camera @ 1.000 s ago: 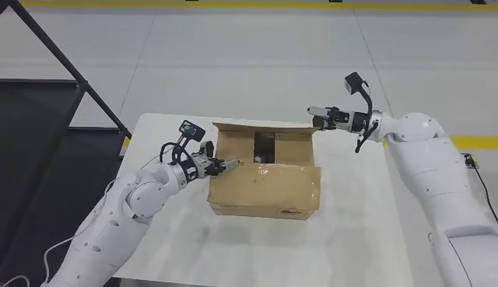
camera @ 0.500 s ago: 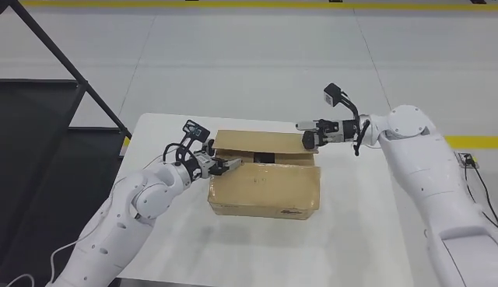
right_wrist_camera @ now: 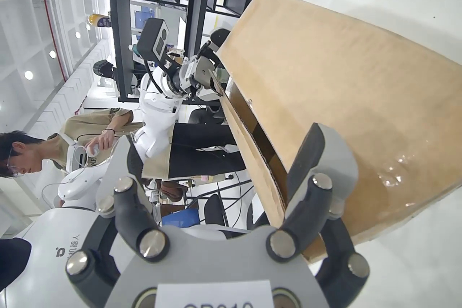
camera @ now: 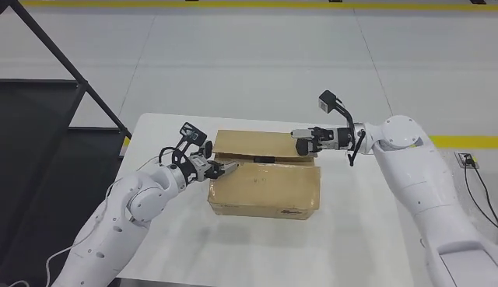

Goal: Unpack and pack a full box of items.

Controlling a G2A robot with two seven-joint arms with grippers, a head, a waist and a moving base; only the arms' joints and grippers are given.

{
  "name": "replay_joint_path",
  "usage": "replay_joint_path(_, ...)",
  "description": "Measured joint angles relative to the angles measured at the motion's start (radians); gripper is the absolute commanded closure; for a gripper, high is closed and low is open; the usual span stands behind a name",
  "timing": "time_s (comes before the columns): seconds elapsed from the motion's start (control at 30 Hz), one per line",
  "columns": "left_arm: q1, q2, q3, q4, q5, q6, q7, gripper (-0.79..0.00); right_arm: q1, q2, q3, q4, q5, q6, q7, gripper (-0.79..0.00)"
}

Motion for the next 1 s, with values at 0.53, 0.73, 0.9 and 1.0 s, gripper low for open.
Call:
replay_joint_path(0.53, 0.019, -0.004, -0.025, 0.013, 0.023, -0.012, -0.001, -0.785, -0.05, 0.011, 0.018, -0.088, 0.008, 0.067, -0.076, -0.785)
replay_joint_path(0.73, 0.033, -0.007, -0.031, 0.004, 0.041, 0.002, 0.012, -0.785, -0.073, 0.018, 0.02, -0.139, 0.054, 0.222, -0.019, -0.785)
replay_joint_path(0.9, 0.037, -0.011, -0.029, -0.003, 0.063, 0.018, 0.026, -0.785, -0.076, 0.022, 0.013, -0.138, 0.053, 0.303, -0.001, -0.785)
replay_joint_path(1.0, 0.036, -0.014, -0.025, -0.003, 0.071, 0.024, 0.032, -0.785, -0.079, 0.022, 0.008, -0.134, 0.047, 0.316, -0.007, -0.785)
